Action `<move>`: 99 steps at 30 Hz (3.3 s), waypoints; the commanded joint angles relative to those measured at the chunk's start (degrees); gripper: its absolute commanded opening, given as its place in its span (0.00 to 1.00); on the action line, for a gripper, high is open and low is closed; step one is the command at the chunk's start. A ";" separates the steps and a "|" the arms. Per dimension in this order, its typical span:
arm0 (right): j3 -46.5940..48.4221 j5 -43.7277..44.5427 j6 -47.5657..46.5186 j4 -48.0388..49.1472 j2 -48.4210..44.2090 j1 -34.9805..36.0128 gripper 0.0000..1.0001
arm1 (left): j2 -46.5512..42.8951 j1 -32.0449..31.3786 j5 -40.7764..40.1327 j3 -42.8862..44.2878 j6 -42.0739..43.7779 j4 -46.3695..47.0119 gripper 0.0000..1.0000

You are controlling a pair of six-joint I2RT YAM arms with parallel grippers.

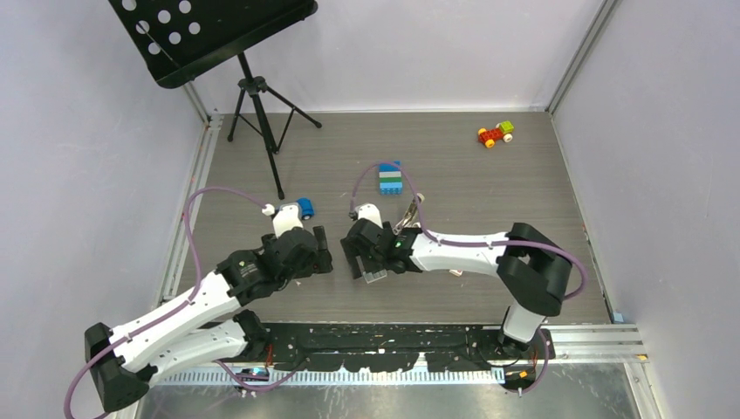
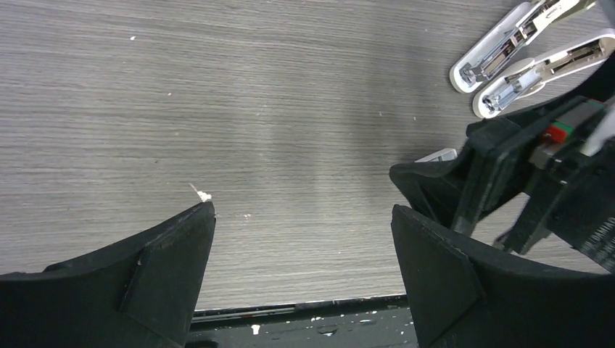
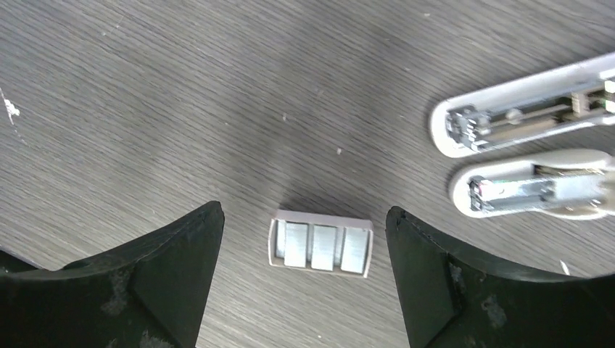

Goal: Load the staples into the stapler

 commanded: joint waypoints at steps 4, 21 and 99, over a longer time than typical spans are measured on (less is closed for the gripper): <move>4.95 -4.72 -1.72 3.06 5.96 -0.22 0.86 | -2.24 -0.09 -3.44 -0.80 -0.96 -2.42 0.94; 2.05 -8.52 5.01 -0.87 5.53 -0.67 0.86 | -1.84 -0.09 -1.93 -1.04 -0.40 -1.55 0.94; -2.71 46.86 12.50 -44.13 -60.36 -8.45 0.88 | 45.46 -9.78 8.58 18.35 8.53 12.87 0.20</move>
